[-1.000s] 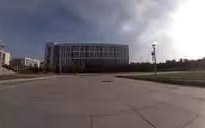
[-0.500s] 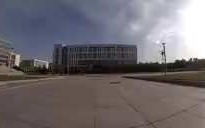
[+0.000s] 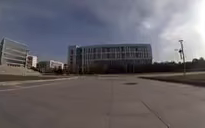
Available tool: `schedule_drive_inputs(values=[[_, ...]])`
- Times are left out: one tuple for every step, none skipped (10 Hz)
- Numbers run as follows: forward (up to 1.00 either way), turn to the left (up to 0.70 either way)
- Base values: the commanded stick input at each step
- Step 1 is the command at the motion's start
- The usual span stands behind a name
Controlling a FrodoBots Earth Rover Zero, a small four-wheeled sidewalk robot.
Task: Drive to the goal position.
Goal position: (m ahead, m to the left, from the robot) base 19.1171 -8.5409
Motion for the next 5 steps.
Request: schedule_drive_inputs(values=[[0.7, 0.0], [0.7, 0.0], [0.7, 0.0], [0.7, 0.0], [0.7, 0.0]])
